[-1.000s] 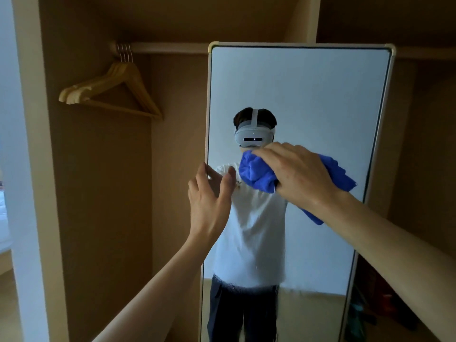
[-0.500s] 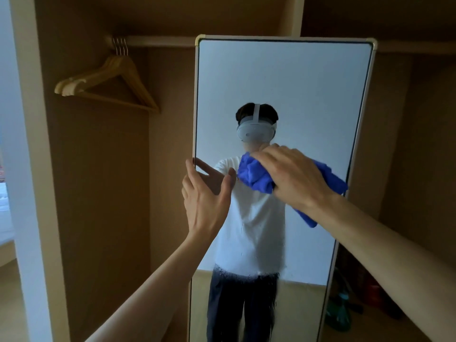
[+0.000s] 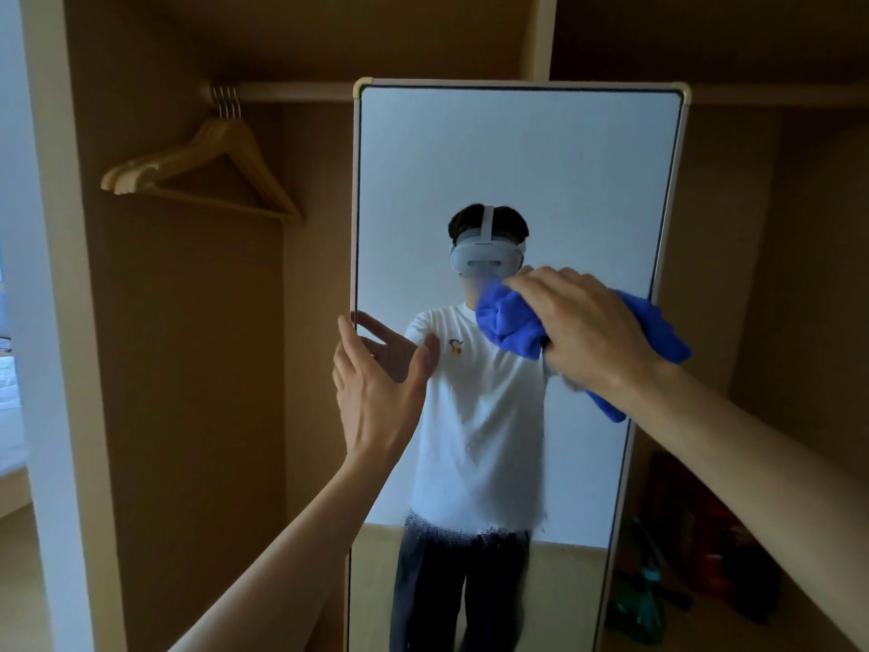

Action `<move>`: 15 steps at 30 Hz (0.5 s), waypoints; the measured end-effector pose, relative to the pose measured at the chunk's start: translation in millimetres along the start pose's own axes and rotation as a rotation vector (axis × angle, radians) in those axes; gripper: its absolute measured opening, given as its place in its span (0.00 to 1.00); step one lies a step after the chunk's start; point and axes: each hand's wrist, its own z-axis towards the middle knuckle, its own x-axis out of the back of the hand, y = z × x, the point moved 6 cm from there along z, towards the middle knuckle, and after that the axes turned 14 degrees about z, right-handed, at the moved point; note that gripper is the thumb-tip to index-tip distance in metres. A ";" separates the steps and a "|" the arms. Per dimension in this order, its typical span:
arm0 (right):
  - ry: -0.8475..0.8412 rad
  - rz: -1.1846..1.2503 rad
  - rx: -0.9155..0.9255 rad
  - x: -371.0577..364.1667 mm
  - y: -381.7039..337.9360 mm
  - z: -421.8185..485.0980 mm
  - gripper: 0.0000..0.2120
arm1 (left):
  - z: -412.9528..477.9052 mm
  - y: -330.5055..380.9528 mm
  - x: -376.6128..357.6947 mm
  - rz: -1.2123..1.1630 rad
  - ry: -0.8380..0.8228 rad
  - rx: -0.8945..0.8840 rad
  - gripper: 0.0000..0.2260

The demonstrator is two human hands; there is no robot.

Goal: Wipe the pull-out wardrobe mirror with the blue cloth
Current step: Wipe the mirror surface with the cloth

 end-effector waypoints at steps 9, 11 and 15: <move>-0.064 -0.155 0.057 -30.9 1.9 -40.7 0.16 | -7.3 1.9 -2.2 0.036 -0.011 0.016 0.49; -0.040 -0.175 0.023 -24.9 4.2 -39.1 0.21 | -7.0 2.4 -2.0 0.044 -0.014 0.023 0.49; 0.017 -0.212 0.001 -1.1 8.6 -25.4 0.23 | -4.9 0.9 0.1 0.056 -0.014 0.019 0.48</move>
